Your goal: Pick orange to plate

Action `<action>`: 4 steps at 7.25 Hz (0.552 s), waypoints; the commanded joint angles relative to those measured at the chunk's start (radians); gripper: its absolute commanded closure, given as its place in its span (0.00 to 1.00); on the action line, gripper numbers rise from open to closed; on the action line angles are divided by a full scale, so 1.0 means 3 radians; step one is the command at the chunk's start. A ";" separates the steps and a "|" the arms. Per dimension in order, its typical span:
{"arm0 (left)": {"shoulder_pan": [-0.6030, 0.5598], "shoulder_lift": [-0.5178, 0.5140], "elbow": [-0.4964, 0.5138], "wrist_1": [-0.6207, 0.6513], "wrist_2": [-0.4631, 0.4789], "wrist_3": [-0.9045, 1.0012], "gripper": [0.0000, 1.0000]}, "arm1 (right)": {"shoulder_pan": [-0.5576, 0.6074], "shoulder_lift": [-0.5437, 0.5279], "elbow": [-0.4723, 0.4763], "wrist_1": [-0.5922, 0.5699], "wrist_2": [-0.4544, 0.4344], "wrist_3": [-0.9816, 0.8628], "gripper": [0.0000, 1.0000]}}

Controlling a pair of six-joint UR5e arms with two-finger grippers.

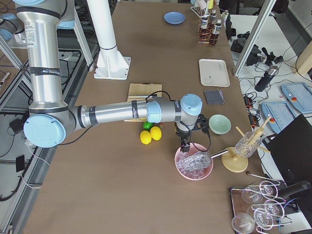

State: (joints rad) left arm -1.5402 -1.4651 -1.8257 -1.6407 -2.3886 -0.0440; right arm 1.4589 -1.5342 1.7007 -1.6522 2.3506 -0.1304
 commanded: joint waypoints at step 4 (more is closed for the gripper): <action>0.0000 -0.0010 0.0103 0.0029 -0.0050 -0.0144 0.03 | 0.0000 -0.0004 0.0002 0.0010 0.0008 0.0000 0.00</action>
State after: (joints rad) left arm -1.5401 -1.4736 -1.7991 -1.6267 -2.3962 -0.0625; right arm 1.4588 -1.5345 1.7011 -1.6493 2.3519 -0.1304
